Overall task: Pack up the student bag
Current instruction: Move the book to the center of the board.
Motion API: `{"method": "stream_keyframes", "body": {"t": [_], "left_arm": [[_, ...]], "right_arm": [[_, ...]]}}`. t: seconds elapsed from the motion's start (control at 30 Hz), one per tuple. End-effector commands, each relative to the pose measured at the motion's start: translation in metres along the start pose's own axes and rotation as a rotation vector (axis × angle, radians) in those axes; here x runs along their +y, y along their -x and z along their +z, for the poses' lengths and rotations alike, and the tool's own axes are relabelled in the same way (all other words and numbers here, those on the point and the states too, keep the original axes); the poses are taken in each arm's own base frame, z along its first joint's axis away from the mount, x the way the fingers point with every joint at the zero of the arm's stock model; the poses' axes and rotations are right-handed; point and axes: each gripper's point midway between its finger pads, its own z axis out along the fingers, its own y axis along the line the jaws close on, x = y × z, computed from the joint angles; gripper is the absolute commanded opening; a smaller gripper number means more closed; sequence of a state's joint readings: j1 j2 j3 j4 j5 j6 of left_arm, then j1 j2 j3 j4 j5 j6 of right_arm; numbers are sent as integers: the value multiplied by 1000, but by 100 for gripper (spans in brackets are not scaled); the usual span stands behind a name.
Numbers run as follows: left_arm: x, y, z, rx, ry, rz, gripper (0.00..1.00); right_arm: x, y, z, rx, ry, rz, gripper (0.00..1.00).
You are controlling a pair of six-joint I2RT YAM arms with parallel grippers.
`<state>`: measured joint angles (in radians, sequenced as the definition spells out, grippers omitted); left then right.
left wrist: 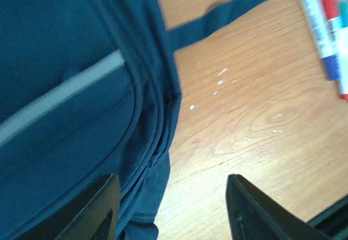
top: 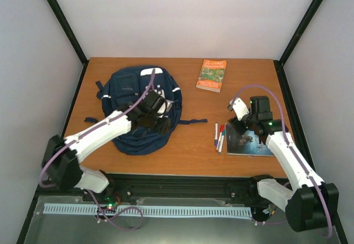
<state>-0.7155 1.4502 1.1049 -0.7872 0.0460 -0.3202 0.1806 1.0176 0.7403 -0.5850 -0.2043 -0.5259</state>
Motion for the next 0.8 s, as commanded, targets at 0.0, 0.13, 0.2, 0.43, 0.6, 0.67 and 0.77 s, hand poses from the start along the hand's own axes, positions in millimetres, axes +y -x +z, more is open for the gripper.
{"method": "stream_keyframes", "body": {"t": [0.0, 0.13, 0.2, 0.43, 0.6, 0.67, 0.77], "left_arm": [[-22, 54, -66, -298, -85, 44, 61], [-26, 90, -99, -451, -92, 3, 73], [-23, 107, -114, -518, -74, -45, 90], [-26, 151, -126, -601, -37, -99, 100], [-26, 173, -111, -586, 13, -69, 100], [-24, 180, -103, -612, 13, -73, 100], [-27, 195, -87, -626, -17, -77, 100]], "right_arm": [[-23, 30, -6, -92, 13, 141, 50], [-34, 48, -6, -120, 18, 173, 50], [-41, 62, -9, -150, 21, 186, 51], [-70, 104, 8, -176, 50, 280, 52], [-95, 118, 48, -139, 67, 360, 52], [-104, 119, 70, -107, 79, 394, 52], [-120, 124, 97, -72, 85, 433, 52]]}}
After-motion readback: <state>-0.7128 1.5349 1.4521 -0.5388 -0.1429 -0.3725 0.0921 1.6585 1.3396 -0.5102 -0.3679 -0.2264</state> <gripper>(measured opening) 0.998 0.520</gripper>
